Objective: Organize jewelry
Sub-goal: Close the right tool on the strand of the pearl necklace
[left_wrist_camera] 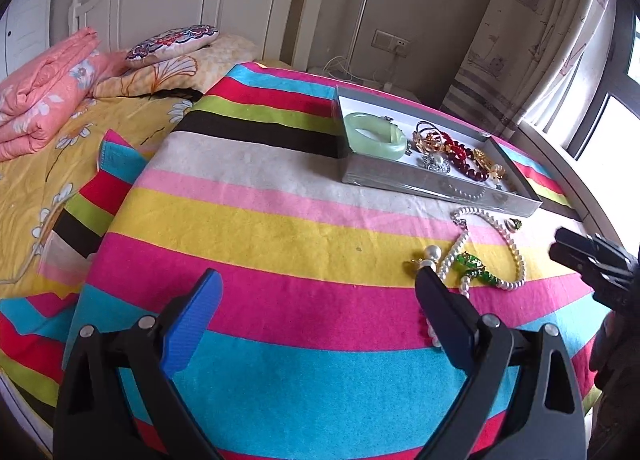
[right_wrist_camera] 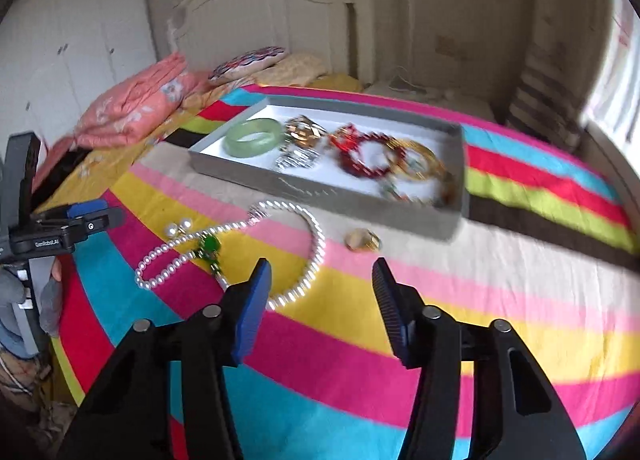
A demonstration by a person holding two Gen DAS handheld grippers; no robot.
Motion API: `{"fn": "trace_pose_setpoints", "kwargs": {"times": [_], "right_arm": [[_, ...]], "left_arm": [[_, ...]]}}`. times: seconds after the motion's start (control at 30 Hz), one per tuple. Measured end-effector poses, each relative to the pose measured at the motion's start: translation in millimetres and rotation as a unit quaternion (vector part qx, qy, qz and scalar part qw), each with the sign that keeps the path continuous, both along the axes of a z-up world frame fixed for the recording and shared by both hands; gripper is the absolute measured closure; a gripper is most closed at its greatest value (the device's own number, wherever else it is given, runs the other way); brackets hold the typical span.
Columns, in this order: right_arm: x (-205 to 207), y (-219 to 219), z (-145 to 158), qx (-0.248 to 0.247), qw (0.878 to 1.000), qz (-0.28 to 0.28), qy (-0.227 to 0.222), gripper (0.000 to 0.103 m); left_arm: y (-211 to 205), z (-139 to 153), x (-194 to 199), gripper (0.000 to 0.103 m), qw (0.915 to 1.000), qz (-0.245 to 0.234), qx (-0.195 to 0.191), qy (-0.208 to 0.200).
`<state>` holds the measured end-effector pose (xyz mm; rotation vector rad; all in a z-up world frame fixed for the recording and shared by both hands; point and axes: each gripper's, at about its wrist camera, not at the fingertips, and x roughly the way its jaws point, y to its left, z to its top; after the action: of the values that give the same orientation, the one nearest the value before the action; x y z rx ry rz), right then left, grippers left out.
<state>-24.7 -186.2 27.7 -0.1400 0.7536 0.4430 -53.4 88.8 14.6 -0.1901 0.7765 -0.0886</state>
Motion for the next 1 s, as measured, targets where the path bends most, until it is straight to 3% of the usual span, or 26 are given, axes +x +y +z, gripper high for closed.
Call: {"fn": "trace_pose_setpoints", "kwargs": {"times": [0.3,0.37,0.43,0.47,0.6,0.77,1.0], "right_arm": [[63.8,47.5,-23.0,-0.070,0.996,0.021,0.052,0.066],[66.9,46.5,-29.4,-0.069,0.995,0.023,0.061,0.074],[59.8,45.3,-28.4,-0.066,0.995,0.026,0.063,0.090],[55.5,45.1,-27.8,-0.072,0.995,0.027,0.061,0.092],[25.4,38.2,-23.5,-0.067,0.996,0.036,0.050,0.093],[-18.1,-1.6,-14.0,-0.052,0.998,0.006,0.028,0.093],[-41.2,-52.7,-21.7,-0.045,0.997,-0.026,0.048,0.092]], "left_arm": [[2.4,-1.0,-0.3,0.007,0.9999,-0.010,-0.010,0.000],[2.6,-1.1,-1.1,0.007,0.9999,-0.011,-0.012,-0.002],[3.0,-1.1,-1.7,0.007,0.9998,-0.011,-0.014,-0.004],[2.8,-1.1,-2.0,0.007,0.9998,-0.011,-0.015,-0.004],[2.4,-1.2,-1.5,0.007,0.9998,-0.012,-0.015,-0.003],[2.2,-1.8,-0.3,0.007,0.9998,-0.011,-0.016,0.000],[2.7,-3.2,1.1,0.007,0.9998,-0.010,-0.017,0.005]]}}
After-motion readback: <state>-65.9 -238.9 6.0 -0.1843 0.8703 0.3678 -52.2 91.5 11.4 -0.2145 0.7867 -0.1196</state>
